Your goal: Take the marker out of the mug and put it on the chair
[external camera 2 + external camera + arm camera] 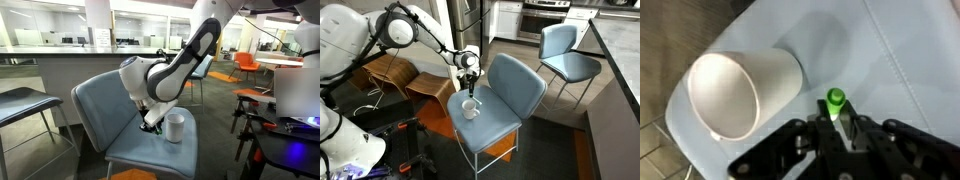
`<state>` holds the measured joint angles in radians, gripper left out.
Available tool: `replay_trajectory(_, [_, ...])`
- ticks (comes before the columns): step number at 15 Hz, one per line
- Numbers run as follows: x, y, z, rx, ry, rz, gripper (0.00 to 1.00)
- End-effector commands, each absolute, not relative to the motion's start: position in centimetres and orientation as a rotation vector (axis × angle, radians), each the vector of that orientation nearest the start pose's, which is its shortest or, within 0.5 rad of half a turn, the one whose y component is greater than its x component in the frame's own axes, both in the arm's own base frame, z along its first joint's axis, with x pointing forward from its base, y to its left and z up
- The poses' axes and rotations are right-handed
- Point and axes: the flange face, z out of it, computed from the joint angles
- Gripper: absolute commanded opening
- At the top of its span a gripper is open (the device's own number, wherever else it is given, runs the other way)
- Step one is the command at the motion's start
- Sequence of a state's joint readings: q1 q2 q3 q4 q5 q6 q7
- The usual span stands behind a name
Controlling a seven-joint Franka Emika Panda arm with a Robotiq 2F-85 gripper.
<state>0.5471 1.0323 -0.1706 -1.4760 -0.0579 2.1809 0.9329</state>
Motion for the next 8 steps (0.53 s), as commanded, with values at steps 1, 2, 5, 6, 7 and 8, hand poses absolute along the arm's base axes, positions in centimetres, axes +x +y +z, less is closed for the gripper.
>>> replay_trajectory(1, [62.0,26.0,3.9,-3.380,0.789,0.293,0.05])
replay_trajectory(2, [62.2,26.3,3.8,-3.370,0.782,0.296,0.05])
replay_trajectory(5, [62.6,26.9,3.0,-3.350,0.778,0.316,0.05])
replay_trajectory(6, [62.7,27.0,2.8,-3.346,0.777,0.322,0.05])
replay_trajectory(7, [62.8,27.0,2.5,-3.341,0.775,0.327,0.05])
replay_trajectory(8, [63.0,27.2,2.4,-3.337,0.763,0.328,0.06])
